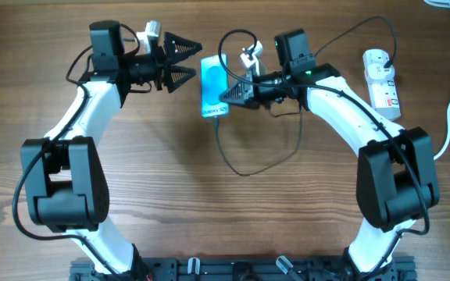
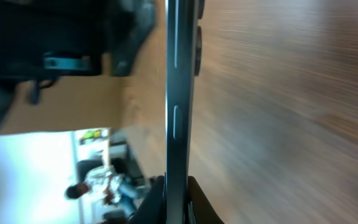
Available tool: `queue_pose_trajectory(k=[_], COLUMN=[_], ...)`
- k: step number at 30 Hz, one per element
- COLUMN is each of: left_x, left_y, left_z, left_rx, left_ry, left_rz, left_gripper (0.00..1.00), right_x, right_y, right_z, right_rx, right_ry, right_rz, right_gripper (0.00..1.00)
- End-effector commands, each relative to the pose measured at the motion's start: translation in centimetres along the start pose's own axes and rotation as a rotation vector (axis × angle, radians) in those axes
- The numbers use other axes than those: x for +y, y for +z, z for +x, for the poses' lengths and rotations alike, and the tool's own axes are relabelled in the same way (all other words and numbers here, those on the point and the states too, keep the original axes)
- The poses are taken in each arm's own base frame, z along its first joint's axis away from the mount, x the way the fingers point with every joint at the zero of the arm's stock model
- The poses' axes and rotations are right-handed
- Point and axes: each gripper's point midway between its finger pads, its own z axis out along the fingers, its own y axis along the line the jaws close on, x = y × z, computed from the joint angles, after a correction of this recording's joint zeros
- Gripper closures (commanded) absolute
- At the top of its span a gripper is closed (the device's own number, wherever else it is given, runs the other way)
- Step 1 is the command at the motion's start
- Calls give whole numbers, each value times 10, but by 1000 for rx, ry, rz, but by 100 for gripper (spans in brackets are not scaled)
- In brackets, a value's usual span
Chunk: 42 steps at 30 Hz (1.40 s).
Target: Plug charger to phone and switch on socket
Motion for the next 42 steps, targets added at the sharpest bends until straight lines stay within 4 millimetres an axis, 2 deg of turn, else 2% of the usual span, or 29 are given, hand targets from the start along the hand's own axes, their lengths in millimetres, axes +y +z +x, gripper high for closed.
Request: queue_pose_trajectory(k=[1,4,9,12,15,17,26,28,32,37,39,42], left_x=[38,69,89,94,99,104,107,108,108,109,109,112], left_y=[-9,-17,-25,-27,-30,-32,-33,-34,-34,-34,-34,-33], left_z=[-13,-10,-7,-6,-3,-2,3,4,5,5,5,12], left_rx=[-119,-150,-165,-166,-164,-170,-151,-150,-147,-147,-145,-126], left_ry=[21,-2,-36,-31,-48,-59,-58,-60,-64,-65,-66,-69], left_rz=[-196,-348,-450,-476,-506,-531,-546,-550,-552,-553,-554,-578], left_gripper=[8,19,29,47,76,85,87,87,86,82,82,83], right_x=[-16,-25,-31,-28,-37,-48,-83,-96,-110,-111,-116,-117], right_y=[-2,-1,10,21,34,42,62,68,70,69,67,67], right_z=[-10,-9,-6,2,9,13,13,15,16,18,20,21], right_rx=[-50,-57,-62,-39,-13,10,26,39,38,42,45,49], right_ry=[-63,-74,-95,-108,-100,-83,-60,-44,-29,-26,-16,-10], right_rz=[106,166,251,257,281,290,321,333,377,384,409,415], right_gripper=[96,96,96,96,96,96,96,96,96,92,96,96])
